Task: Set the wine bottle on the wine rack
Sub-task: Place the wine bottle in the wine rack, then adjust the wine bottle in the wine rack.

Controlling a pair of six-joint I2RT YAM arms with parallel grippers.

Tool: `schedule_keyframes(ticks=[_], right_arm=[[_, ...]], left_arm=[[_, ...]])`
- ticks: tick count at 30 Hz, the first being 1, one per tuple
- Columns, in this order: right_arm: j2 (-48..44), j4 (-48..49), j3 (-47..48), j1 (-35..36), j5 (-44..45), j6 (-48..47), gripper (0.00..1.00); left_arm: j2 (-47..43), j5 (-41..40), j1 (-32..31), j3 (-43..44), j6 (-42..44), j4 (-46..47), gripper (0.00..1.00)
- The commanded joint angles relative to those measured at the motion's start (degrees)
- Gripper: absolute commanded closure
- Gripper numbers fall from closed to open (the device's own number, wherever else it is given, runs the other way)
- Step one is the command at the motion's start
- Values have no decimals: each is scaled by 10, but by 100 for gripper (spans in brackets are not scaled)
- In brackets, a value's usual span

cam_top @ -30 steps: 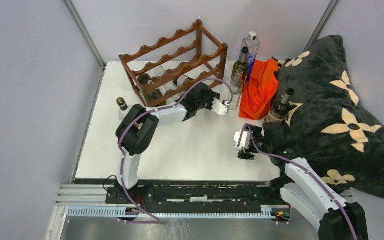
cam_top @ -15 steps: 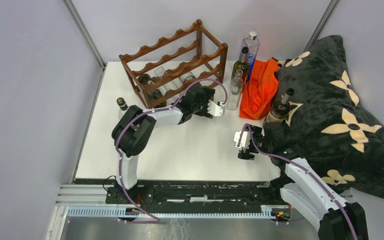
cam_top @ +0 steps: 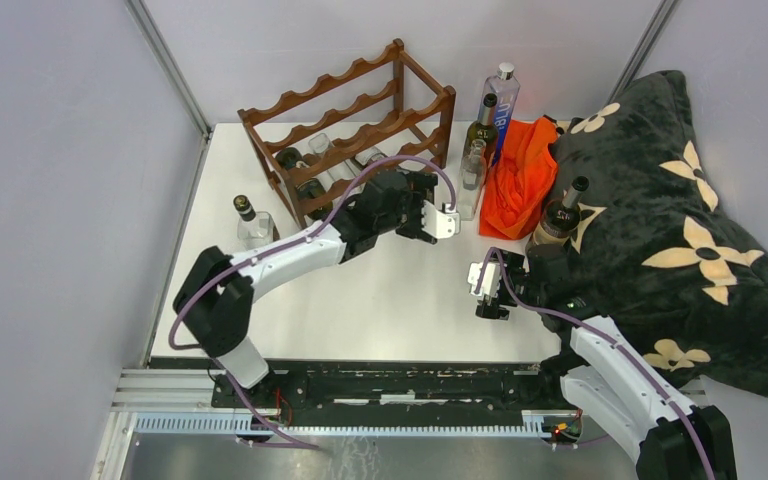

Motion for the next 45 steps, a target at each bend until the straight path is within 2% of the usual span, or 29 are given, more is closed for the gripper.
schedule_keyframes(ticks=[1,9,14,18,25,29,31,34,39,45], right_arm=[[-11,11,2,2,-8,-6,2],[-11,10,0,2,-15,-6,2],[-10,10,-3,3,-21,-9,2],[-8,10,-4,2,-23,-10,2],[-6,9,-5,2,-23,-11,2],[-6,9,-4,2,-22,-12,2],[-7,9,-5,3,-23,-12,2],[-7,9,-5,2,-23,-12,2],[-7,9,-5,2,-23,-13,2],[-4,8,-5,2,-21,-13,2]], left_arm=[[-70,32,-16,2,-89,-73,0],[-170,56,-16,21,-280,-123,0],[-173,18,-16,79,-412,-221,0],[-167,13,-14,112,-468,-280,0],[-192,40,23,107,-553,-259,0],[-196,144,85,113,-618,-233,0],[-192,170,113,120,-651,-218,0],[-172,172,133,151,-667,-224,0],[-89,163,164,267,-673,-282,0],[26,101,174,428,-616,-358,2]])
